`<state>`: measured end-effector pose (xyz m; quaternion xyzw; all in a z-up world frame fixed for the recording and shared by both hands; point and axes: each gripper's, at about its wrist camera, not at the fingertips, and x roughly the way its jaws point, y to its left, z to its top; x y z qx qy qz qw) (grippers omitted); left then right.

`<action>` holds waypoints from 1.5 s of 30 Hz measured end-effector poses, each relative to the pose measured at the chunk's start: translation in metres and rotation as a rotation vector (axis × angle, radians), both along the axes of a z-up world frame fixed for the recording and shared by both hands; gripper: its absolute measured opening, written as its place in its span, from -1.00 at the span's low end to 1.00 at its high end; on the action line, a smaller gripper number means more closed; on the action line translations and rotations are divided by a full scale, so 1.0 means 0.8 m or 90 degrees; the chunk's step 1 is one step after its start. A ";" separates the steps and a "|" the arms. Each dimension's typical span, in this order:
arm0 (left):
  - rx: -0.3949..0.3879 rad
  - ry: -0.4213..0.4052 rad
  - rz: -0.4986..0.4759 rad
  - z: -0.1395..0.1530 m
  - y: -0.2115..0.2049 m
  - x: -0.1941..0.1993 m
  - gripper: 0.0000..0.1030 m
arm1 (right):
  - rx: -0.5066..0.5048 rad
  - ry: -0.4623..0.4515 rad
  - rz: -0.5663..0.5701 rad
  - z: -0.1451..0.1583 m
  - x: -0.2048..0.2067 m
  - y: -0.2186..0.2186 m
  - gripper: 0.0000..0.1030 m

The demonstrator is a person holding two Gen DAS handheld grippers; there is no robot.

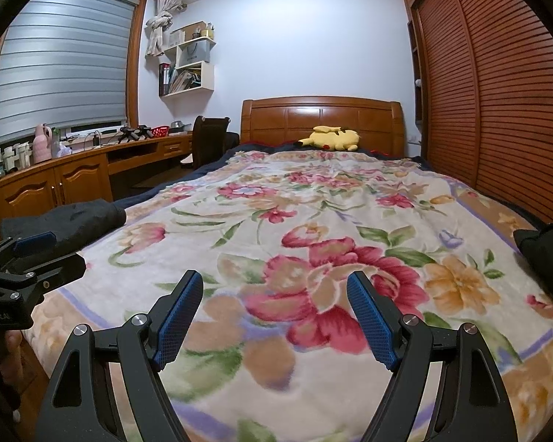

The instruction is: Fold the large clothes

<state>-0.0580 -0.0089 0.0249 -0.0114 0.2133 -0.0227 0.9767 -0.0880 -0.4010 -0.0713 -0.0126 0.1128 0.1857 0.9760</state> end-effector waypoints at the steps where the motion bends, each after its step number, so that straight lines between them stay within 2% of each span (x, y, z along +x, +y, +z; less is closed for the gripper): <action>1: 0.000 -0.001 0.001 0.000 0.000 0.000 1.00 | 0.000 0.000 -0.001 0.000 0.000 -0.001 0.59; 45: -0.006 0.005 -0.004 -0.006 -0.003 0.003 1.00 | -0.004 -0.010 0.007 -0.003 0.007 -0.012 0.59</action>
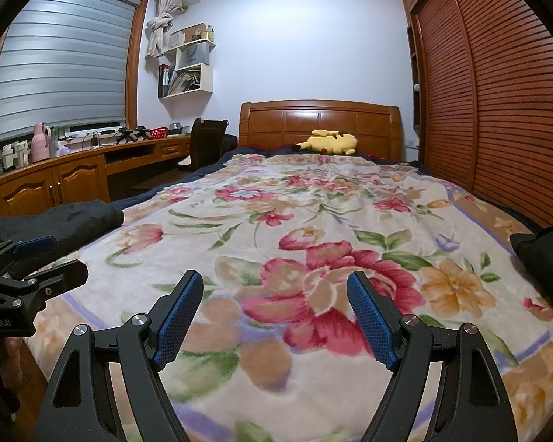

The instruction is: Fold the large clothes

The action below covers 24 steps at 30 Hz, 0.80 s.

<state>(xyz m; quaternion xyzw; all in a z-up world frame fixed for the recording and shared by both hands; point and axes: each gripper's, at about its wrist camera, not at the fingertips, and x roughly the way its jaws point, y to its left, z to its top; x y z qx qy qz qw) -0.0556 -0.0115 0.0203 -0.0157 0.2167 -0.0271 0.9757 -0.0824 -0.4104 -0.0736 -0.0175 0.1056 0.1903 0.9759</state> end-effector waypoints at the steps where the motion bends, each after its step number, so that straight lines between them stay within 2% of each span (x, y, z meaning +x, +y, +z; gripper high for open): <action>1: 0.000 0.000 0.000 0.000 0.000 0.000 1.00 | -0.001 0.000 0.001 0.000 0.000 -0.001 0.59; 24: 0.000 0.000 -0.001 0.000 -0.003 0.000 1.00 | -0.002 -0.005 0.008 -0.003 0.007 -0.009 0.59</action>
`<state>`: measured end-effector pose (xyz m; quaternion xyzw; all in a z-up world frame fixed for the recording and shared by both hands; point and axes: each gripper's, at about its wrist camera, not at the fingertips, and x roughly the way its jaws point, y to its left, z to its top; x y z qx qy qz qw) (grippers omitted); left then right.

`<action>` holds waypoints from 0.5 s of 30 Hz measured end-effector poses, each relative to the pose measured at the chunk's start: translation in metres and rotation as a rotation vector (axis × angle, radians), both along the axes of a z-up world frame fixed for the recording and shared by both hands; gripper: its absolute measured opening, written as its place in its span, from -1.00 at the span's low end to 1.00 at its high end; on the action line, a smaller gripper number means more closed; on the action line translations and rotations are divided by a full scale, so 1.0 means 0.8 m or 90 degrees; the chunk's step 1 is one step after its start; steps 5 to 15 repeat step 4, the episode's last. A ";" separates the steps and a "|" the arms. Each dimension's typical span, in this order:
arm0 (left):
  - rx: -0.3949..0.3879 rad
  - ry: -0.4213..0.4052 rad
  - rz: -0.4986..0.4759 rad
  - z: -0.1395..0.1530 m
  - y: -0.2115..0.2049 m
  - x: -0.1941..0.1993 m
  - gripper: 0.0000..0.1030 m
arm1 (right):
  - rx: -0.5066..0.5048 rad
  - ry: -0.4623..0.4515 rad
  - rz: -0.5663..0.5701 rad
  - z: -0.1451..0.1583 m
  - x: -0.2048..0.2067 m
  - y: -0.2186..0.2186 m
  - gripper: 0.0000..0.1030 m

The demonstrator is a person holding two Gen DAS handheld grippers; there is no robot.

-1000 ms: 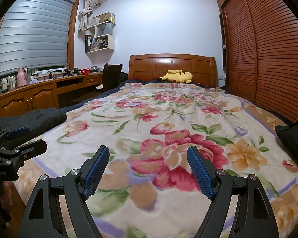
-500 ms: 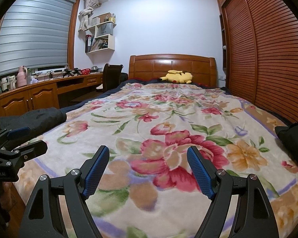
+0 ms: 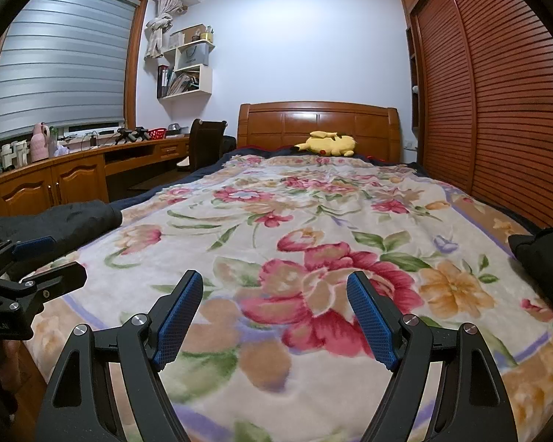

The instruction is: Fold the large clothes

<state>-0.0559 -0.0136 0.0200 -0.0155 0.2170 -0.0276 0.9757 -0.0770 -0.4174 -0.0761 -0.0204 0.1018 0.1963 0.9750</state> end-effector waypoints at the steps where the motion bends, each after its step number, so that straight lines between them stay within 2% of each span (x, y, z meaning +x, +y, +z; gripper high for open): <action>1: 0.001 0.000 0.000 0.000 0.000 0.000 1.00 | 0.000 -0.001 0.000 0.000 0.000 0.000 0.59; 15: 0.000 0.000 0.000 0.000 0.000 0.000 1.00 | -0.001 -0.001 0.000 0.000 0.000 0.000 0.59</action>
